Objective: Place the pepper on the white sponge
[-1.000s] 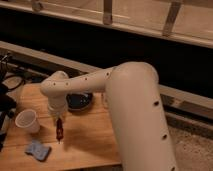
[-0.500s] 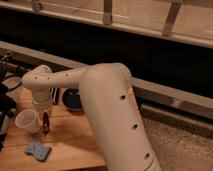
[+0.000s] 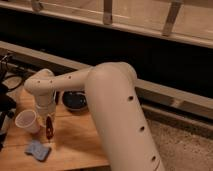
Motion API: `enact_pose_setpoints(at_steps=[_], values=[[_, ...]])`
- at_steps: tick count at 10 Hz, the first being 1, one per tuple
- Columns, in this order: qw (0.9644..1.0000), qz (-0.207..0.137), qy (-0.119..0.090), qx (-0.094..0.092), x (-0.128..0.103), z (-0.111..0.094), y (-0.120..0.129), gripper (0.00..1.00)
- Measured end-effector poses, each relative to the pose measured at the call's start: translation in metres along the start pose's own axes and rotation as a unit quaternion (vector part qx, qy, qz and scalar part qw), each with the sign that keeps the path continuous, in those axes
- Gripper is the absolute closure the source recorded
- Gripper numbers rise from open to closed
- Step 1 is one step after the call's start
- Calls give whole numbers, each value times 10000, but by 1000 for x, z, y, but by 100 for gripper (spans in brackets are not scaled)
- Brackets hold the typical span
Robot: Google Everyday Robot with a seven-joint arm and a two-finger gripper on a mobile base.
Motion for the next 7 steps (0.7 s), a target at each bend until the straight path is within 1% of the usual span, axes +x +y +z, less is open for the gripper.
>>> enact_pose_setpoints(at_steps=[1,2,3,4,6,7], values=[[9999,-91,43,-101,-1,4,5,100],[9994,-179,53,-299,-3,9,11,100],[9982,-271,73,-530,0,17,19,100],[9963,-307,79,-793,4,23,25,100],[9928,-324,99,-1147,14,30,27,100],[9901,-390,124,-1345,22,34,34,100]])
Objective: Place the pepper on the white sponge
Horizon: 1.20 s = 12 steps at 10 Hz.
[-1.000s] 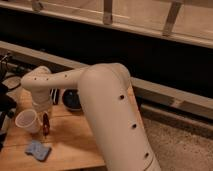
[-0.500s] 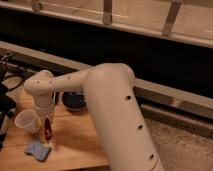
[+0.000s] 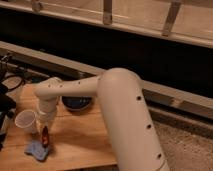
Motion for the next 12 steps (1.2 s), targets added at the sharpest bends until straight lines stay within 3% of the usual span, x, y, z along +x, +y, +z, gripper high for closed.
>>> enact_pose_setpoints(at_steps=[2,5,7,9,12], values=[[9991,-353,169,-156,8,4,14,100],[9880,-1470,440,-162,11,11,51,100],[9860,-1594,468,-148,7,11,58,95],[9910,-1263,413,-143,10,11,45,76],[9896,-1366,424,-131,21,10,44,44]])
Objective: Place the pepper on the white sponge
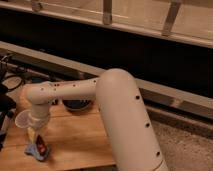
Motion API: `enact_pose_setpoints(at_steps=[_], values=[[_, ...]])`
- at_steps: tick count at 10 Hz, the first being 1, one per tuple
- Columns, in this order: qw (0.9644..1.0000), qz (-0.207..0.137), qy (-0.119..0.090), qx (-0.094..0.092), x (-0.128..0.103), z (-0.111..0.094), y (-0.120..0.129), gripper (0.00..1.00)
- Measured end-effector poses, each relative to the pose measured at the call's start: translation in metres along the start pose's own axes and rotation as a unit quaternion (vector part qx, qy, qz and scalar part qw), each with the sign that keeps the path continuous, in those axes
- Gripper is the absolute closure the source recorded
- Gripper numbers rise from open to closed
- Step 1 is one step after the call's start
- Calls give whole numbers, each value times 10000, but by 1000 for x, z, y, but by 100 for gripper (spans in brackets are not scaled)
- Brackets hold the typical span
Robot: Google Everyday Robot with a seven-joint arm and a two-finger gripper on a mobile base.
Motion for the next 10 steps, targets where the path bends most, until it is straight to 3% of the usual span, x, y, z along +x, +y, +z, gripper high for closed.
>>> enact_pose_setpoints(at_steps=[1,2,3,10], values=[[10000,-13,-9,6,-4,1,2,36],[10000,30,-8,10,-5,1,1,21],[10000,37,8,18,-2,1,-1,15],[10000,-19,22,44,6,2,1,12]])
